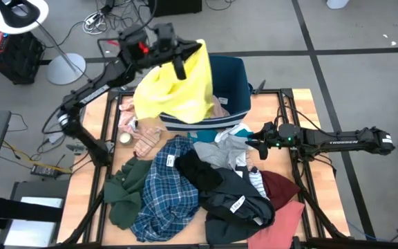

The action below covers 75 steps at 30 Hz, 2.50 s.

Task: Sort clothes
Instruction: Put the yellow shirt into the laundry organizer, then put the gray boxer into the laundry organizer

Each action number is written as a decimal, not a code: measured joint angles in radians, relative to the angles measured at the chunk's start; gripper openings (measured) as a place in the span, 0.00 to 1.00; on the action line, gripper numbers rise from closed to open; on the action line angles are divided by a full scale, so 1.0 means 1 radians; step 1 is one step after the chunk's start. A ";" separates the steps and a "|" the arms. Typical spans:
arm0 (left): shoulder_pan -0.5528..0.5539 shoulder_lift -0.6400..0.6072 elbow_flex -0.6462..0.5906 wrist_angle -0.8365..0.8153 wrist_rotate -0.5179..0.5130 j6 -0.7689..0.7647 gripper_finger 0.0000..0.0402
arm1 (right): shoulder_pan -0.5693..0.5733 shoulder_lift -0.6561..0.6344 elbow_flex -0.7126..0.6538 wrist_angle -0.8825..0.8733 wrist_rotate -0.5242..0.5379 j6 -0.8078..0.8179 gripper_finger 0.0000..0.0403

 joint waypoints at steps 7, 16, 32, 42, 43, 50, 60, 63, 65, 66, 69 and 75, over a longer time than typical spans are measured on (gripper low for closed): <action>-0.014 0.167 0.236 0.013 0.064 -0.010 0.00 | 0.000 0.000 0.000 0.000 0.000 -0.002 0.48; 0.009 0.247 0.367 0.015 0.062 -0.006 0.00 | 0.000 0.000 0.000 0.000 0.000 -0.008 0.48; 0.057 0.250 0.413 -0.792 -0.097 0.172 0.00 | 0.000 0.000 0.000 0.000 -0.001 -0.008 0.48; 0.052 0.248 0.298 -1.056 -0.152 0.211 0.02 | 0.000 0.000 0.000 -0.001 -0.002 0.001 0.48; 0.052 0.248 0.278 -1.056 -0.152 0.205 0.03 | 0.000 0.000 0.000 -0.001 -0.002 0.002 0.48; 0.054 0.248 0.163 -1.052 -0.158 0.178 0.08 | 0.000 0.000 0.000 -0.001 -0.002 0.002 0.48; 0.053 0.248 0.108 -1.051 -0.158 0.133 0.25 | 0.000 0.000 0.000 -0.006 -0.002 0.004 0.48; 0.055 0.247 0.108 -1.054 -0.158 0.138 0.28 | 0.000 0.000 0.000 -0.006 -0.002 0.005 0.48; 0.058 0.241 0.108 -1.064 -0.175 0.141 0.29 | 0.000 0.000 0.000 -0.006 -0.002 0.005 0.48; 0.058 0.237 0.108 -1.068 -0.204 0.140 0.29 | 0.000 0.000 0.000 -0.006 -0.002 0.005 0.48; 0.060 0.209 0.107 -1.081 -0.315 0.156 0.29 | 0.000 0.000 0.000 -0.006 -0.002 0.005 0.48; 0.061 0.118 0.107 -1.104 -0.392 0.148 0.29 | 0.000 0.000 0.000 -0.006 -0.002 0.002 0.48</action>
